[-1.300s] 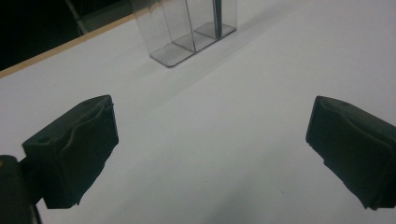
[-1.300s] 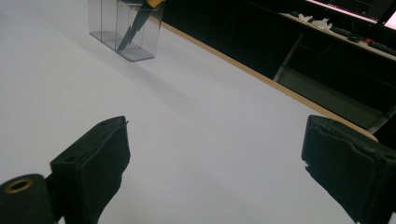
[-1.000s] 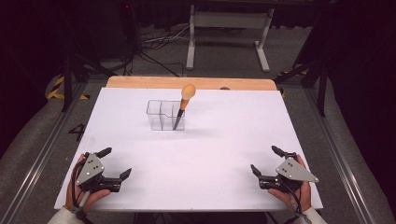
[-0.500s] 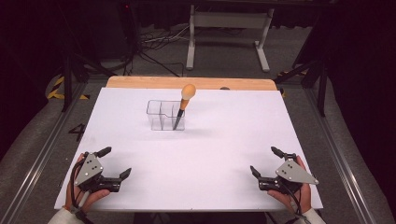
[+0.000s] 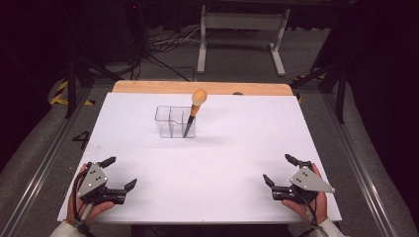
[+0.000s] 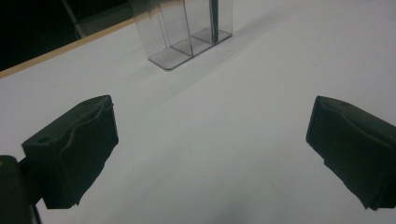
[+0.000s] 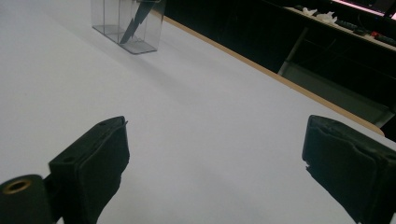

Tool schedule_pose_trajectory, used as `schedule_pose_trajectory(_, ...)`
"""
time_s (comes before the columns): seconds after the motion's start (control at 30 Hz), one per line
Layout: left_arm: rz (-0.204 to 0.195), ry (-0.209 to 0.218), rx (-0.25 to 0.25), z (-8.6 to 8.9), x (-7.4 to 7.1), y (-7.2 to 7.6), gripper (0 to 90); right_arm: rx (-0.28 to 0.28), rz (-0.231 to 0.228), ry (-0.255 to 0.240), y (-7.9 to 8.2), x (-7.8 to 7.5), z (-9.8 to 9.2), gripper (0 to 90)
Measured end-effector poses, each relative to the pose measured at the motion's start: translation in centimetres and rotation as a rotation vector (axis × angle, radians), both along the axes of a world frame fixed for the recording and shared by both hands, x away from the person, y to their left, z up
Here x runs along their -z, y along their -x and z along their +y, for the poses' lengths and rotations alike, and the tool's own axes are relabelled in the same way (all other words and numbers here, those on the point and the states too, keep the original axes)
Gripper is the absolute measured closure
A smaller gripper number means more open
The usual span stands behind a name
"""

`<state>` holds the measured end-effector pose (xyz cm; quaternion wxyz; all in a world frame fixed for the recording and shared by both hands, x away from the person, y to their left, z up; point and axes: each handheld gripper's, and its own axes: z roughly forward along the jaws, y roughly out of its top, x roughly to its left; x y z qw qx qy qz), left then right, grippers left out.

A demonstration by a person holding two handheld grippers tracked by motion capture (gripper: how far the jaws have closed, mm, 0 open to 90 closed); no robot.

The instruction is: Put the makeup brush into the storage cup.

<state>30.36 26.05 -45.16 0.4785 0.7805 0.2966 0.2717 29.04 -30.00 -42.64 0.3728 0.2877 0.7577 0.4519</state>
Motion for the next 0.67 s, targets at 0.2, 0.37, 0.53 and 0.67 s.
schedule_pose_trajectory(0.2,-0.003,-0.003,0.004,0.0,0.0,0.0,2.7,0.004,0.003,0.003,-0.1,0.0,-0.1,8.0)
schedule_pose_trajectory(0.37,0.006,-0.007,0.01,-0.3,0.0,-0.3,2.7,0.006,0.005,-0.003,-0.1,0.1,-0.2,7.9)
schedule_pose_trajectory(0.53,0.007,-0.014,0.023,-0.9,0.0,-1.0,2.7,0.023,0.017,0.002,0.2,0.4,-0.7,7.8)
schedule_pose_trajectory(0.67,0.015,-0.012,0.028,-1.1,0.0,-1.3,2.7,0.047,0.015,-0.008,0.4,0.4,-1.3,7.9)
